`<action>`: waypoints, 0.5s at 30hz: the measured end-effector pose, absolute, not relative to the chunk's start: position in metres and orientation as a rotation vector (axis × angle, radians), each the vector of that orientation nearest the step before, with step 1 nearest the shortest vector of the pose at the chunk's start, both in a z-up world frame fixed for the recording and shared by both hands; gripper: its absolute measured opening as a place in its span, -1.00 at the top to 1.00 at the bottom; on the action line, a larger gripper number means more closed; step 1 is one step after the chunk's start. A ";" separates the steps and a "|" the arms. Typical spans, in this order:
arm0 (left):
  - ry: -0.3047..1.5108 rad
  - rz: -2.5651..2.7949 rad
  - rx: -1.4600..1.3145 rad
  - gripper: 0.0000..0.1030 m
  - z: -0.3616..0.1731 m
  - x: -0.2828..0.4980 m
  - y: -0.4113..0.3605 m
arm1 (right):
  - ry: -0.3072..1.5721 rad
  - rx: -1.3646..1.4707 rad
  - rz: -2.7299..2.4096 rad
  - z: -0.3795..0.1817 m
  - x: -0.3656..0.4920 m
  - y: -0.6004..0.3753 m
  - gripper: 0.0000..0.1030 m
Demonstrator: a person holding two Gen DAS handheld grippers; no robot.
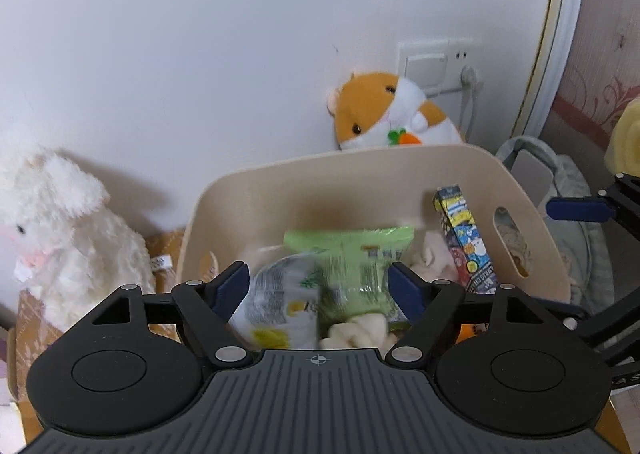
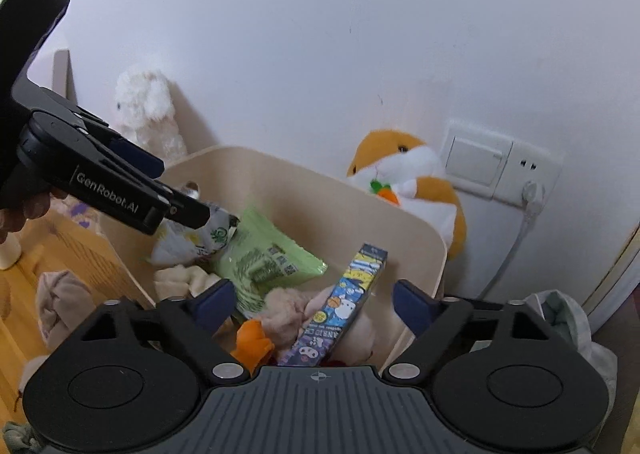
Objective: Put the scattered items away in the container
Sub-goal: 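Carry the snack bag and orange sock over the basket and open both grippers, then grasp the beige sock bundle with left gripper while right grasps the white plush toy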
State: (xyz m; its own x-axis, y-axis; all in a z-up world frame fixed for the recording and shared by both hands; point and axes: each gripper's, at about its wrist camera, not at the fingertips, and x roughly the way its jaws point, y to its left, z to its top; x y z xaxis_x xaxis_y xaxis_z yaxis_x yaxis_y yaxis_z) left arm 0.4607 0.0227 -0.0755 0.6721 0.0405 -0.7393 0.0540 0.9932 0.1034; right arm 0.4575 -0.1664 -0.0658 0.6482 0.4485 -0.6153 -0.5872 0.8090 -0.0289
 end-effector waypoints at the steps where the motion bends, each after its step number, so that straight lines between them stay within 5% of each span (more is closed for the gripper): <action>1: 0.821 -0.007 0.124 -0.53 -0.072 0.458 0.024 | 0.626 -0.232 0.597 -0.064 0.455 -0.168 -0.78; 15: 0.772 -0.036 0.135 -0.57 -0.050 0.394 0.058 | 0.537 -0.205 0.590 -0.038 0.393 -0.173 -1.00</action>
State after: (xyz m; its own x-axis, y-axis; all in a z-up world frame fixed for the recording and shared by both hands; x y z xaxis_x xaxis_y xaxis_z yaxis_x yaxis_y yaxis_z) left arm 0.3941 0.0584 -0.0498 0.7162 0.0173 -0.6976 0.0816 0.9908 0.1084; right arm 0.3929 -0.1727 -0.0382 0.6998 0.4732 -0.5351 -0.5772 0.8159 -0.0334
